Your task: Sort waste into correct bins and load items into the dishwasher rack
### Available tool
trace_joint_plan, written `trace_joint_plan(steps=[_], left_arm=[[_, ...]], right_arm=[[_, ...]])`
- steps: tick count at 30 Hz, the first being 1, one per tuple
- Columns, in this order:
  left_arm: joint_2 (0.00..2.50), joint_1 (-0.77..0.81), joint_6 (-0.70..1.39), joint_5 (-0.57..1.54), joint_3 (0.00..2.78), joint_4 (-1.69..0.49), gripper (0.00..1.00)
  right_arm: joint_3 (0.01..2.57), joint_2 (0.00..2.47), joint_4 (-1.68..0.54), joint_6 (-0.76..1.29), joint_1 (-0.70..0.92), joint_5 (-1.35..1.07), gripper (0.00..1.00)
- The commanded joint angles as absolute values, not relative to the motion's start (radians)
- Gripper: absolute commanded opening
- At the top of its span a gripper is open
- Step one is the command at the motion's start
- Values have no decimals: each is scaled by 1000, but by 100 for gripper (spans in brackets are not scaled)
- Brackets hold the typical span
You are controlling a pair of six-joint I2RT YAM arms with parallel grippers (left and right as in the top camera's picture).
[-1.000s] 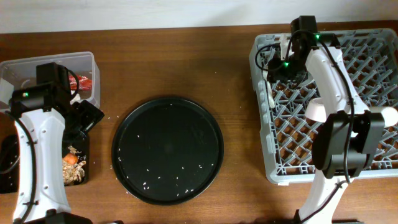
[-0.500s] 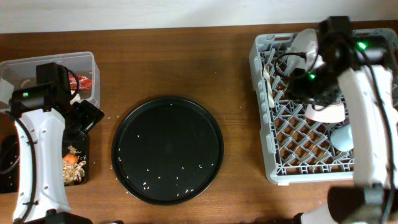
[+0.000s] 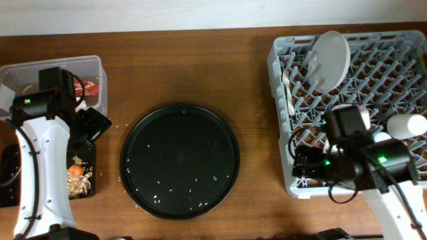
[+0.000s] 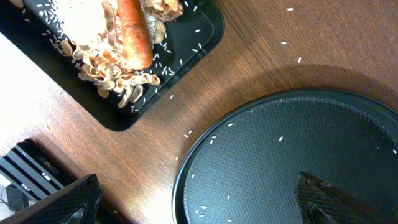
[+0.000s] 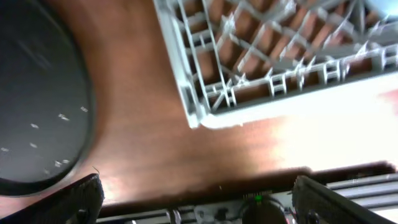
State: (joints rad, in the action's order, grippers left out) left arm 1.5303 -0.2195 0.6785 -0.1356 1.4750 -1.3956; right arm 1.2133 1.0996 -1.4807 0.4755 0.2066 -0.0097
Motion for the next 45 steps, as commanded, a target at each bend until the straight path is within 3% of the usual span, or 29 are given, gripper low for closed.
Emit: trace_joint_plan(steps=[1, 13, 20, 25, 29, 32, 34, 38, 45], left_arm=[[1534, -224, 688, -147, 1474, -1397, 99], [1534, -224, 688, -147, 1474, -1397, 99], [1534, -224, 688, -147, 1474, -1397, 99], [1534, -224, 688, -147, 1474, -1397, 99], [1534, -224, 688, -147, 1474, -1397, 99], [1534, -224, 688, -147, 1474, -1397, 99], [1534, -224, 688, -147, 1474, -1397, 99], [1534, -224, 688, -147, 1474, -1397, 99], [1534, -224, 688, -147, 1474, -1397, 99]], right_arm=[[1142, 1128, -1473, 543, 214, -131, 99], [1136, 1312, -1498, 559, 214, -146, 99], [1103, 1290, -1340, 559, 218, -148, 98], [858, 1069, -1013, 559, 218, -177, 99], [554, 698, -685, 551, 218, -179, 99], [437, 487, -531, 414, 218, -222, 99], [372, 324, -474, 280, 202, -244, 99], [282, 108, -471, 243, 76, -273, 99], [130, 3, -206, 242, -60, -363, 99]])
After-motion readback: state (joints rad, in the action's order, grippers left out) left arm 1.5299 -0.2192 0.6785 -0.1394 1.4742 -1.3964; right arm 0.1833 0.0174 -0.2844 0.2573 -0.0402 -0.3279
